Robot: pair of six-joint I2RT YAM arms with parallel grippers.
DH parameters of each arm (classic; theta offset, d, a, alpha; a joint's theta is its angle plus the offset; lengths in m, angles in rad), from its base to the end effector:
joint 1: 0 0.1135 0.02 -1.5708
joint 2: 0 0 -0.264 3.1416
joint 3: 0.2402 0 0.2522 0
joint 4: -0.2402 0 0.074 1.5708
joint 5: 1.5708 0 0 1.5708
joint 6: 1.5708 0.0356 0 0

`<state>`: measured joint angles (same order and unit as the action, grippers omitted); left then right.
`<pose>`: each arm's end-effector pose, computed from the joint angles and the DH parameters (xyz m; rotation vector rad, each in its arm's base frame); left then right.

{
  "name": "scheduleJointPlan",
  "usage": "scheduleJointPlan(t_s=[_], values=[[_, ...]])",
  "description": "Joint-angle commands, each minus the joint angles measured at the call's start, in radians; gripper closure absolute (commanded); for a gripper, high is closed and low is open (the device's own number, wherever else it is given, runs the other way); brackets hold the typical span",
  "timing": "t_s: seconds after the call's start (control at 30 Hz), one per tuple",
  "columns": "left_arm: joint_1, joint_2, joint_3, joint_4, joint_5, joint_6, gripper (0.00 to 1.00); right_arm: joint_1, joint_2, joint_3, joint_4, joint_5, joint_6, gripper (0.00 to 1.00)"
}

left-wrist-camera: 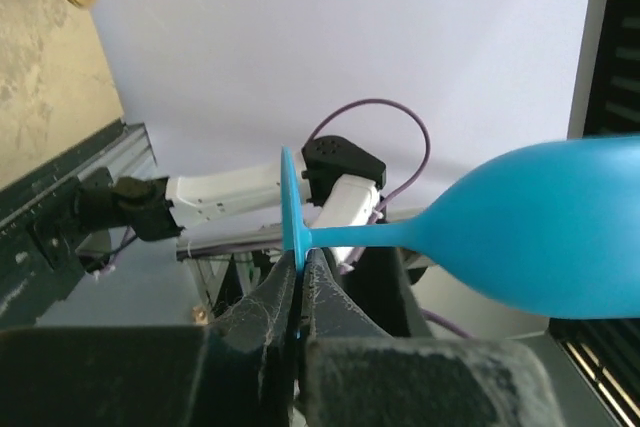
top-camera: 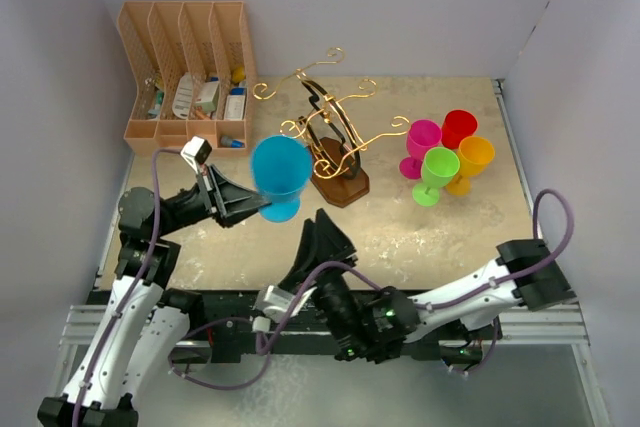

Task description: Take the wine glass off the wine glass rack

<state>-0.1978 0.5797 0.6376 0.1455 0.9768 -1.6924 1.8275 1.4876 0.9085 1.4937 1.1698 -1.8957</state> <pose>0.1238 -0.0549 0.3512 -0.3207 1.8746 -2.0805 -0.0418 0.2884 0.3624 -0.8791 0.9146 -0.4419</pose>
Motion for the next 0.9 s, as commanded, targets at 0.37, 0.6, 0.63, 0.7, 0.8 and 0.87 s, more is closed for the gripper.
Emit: scheduleJointPlan(t_s=[0.37,0.6,0.63,0.7,0.8,0.87], values=[[0.008,0.131,-0.128,0.429,-0.108,0.041,1.00,0.023,-0.309,0.063,0.062,0.182,0.035,0.54],[0.008,0.103,-0.145,0.333,-0.090,0.159,1.00,-0.024,-0.424,0.296,-0.645,0.190,0.610,0.69],[0.008,0.093,-0.145,0.318,-0.089,0.172,1.00,-0.063,-0.432,0.370,-0.906,0.161,0.813,0.69],[0.008,0.076,-0.141,0.281,-0.089,0.199,1.00,-0.249,-0.397,0.616,-1.541,0.035,1.317,0.69],[0.008,0.054,-0.126,0.201,-0.087,0.271,1.00,-0.386,-0.310,0.797,-1.797,-0.076,1.528,0.67],[0.008,0.036,-0.113,0.128,-0.093,0.317,1.00,-0.445,-0.231,0.954,-2.005,-0.131,1.688,0.65]])
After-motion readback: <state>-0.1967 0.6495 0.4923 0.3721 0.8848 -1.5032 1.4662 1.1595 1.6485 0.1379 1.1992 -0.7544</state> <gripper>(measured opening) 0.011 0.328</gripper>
